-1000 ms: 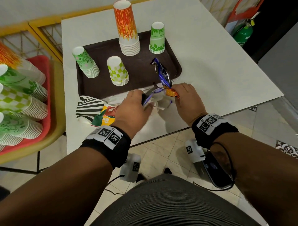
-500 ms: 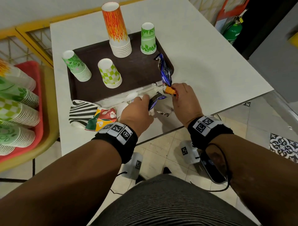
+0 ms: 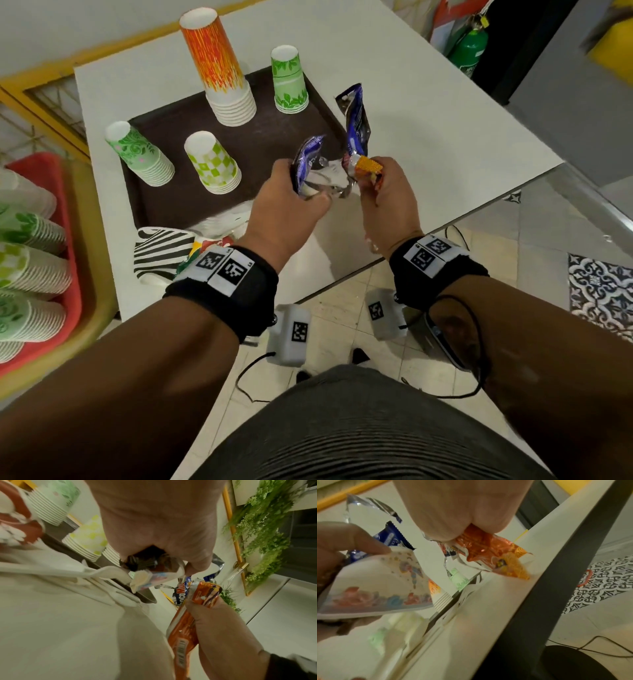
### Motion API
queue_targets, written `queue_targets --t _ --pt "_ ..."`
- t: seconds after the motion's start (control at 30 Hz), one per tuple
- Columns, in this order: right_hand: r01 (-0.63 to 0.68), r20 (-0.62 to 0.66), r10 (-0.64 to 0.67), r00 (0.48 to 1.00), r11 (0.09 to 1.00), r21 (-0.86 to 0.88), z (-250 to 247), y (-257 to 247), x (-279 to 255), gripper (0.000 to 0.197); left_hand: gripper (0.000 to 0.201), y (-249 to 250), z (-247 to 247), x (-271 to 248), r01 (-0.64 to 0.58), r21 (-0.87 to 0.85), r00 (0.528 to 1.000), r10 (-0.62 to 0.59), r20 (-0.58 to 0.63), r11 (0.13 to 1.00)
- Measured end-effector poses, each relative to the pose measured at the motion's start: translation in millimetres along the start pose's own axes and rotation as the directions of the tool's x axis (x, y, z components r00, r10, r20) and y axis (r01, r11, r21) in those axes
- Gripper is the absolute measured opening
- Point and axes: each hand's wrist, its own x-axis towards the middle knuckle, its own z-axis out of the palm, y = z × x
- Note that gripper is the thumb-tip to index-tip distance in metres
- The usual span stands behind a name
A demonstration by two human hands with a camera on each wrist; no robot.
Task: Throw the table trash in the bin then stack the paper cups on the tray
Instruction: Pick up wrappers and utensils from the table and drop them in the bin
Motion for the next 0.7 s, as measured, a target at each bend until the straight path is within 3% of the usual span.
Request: queue_targets --t 0.2,0.3,0.53,0.7 --pt "-0.143 -0.166 0.155 0.974 0.986 0.081 -30.4 7.9 -1.4 0.022 0.03 46.6 46.7 12.5 -0.065 -0.047 0.981 0.072 0.181 0.997" --pt "-0.21 -0.284 0.268 0.921 0.953 0.218 -55.0 21.5 -7.3 0.024 0.029 74.8 86.5 10.1 -0.101 -0.068 0.957 0.116 0.267 0.993" --pt "-0.353 -0.435 0.59 0.68 0.783 0.512 -122.6 73.7 -35.6 0.028 0.03 117.7 178.8 -9.5 -0.222 -0.038 0.858 0.214 0.468 0.974" --pt "-0.355 -0.381 0.793 0.475 0.569 0.742 -164.3 124.8 -67.6 0.029 0.035 142.6 253.6 -28.4 -0.272 -0.011 0.754 0.221 0.618 0.962"
